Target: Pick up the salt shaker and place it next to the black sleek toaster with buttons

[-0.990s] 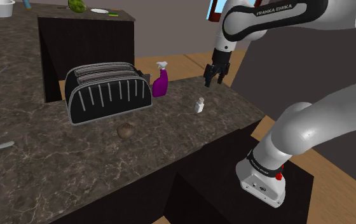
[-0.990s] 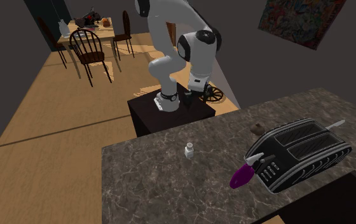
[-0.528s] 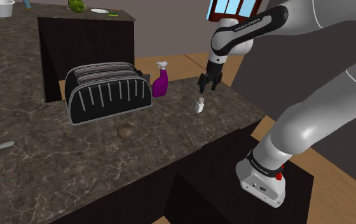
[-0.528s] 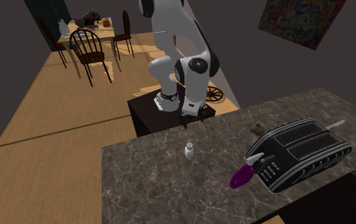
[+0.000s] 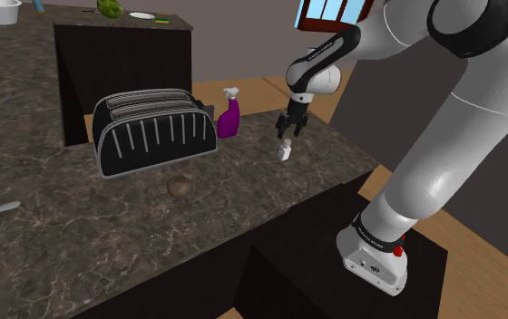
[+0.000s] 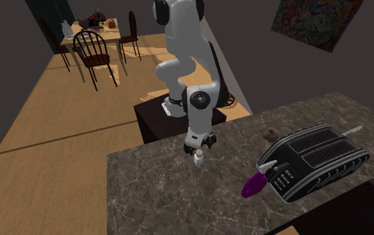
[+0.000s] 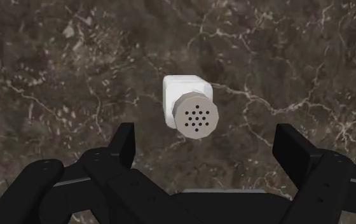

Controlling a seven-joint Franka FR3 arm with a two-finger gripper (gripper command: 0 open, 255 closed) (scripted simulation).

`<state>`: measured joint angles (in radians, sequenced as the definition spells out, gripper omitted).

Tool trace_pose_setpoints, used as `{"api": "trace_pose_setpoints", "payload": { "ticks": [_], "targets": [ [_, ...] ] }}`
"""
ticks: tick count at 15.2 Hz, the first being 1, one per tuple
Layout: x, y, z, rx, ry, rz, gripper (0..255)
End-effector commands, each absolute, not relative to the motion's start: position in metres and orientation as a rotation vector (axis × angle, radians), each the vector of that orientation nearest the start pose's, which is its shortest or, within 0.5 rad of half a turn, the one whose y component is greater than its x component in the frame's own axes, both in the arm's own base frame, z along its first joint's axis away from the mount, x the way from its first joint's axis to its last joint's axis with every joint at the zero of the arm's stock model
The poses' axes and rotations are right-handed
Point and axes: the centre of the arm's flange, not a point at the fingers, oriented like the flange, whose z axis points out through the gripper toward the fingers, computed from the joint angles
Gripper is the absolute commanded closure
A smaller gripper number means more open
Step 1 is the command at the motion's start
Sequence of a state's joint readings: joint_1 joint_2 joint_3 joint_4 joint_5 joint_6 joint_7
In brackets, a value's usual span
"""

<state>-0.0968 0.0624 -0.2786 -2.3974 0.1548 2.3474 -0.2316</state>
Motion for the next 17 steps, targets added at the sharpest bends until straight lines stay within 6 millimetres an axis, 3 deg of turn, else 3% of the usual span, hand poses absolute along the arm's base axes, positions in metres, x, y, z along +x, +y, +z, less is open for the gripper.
{"api": "trace_pose_setpoints", "payload": {
  "ticks": [1, 8, 16, 17],
  "targets": [
    [0.459, -0.185, 0.265, -2.992, 0.405, 0.111, 0],
    [0.457, -0.180, 0.226, -2.992, 0.405, 0.111, 0],
    [0.457, -0.180, 0.226, -2.992, 0.405, 0.111, 0],
    [0.457, -0.180, 0.226, -2.992, 0.405, 0.111, 255]
  ]
}}
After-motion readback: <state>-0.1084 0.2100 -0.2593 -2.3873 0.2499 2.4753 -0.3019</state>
